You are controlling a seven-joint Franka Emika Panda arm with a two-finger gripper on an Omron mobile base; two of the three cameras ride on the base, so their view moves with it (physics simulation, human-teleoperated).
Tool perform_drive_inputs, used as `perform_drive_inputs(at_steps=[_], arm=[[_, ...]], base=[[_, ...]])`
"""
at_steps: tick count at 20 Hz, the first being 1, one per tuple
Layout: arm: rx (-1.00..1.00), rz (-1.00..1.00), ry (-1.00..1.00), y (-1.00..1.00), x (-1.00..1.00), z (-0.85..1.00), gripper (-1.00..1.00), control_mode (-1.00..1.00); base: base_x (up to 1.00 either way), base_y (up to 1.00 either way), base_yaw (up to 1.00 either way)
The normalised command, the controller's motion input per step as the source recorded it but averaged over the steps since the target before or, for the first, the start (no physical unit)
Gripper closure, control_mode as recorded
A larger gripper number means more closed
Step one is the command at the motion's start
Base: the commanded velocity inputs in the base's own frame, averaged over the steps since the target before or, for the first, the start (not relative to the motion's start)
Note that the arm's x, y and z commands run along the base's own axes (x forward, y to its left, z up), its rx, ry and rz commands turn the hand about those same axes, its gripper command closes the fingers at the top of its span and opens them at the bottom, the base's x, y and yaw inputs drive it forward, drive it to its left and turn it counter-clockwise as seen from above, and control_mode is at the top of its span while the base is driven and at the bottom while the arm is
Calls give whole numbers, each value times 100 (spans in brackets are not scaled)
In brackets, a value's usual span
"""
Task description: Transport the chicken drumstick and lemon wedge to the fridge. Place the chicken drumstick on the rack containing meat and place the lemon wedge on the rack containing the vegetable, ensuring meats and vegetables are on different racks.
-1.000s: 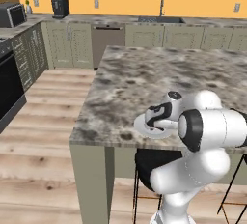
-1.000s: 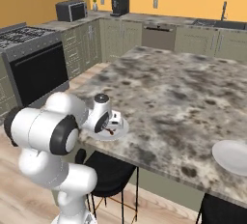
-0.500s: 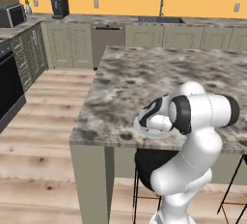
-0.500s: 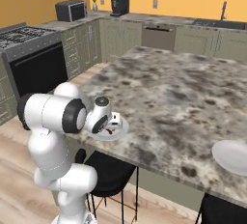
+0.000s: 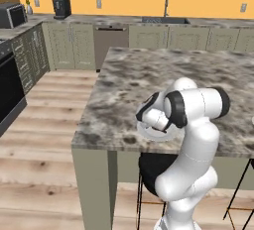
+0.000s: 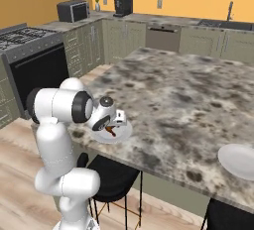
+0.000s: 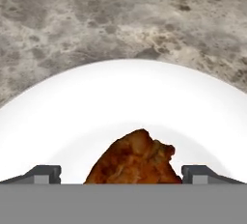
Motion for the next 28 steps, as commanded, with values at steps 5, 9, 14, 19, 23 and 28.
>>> perform_drive_inputs(at_steps=[5,9,14,19,23,28], arm=[[0,-2,18,0,-33,-45,-100,-100],[0,-13,1,-6,-36,4,-100,-100],[6,-2,9,11,4,-37,100,-100],[15,0,18,5,-15,-68,100,-100],[1,0,6,38,-23,-41,100,-100],[0,-3,-7,34,-68,35,100,-100]], base=[[0,0,0],[0,0,0],[0,0,0],[0,0,0],[0,0,0],[0,0,0]])
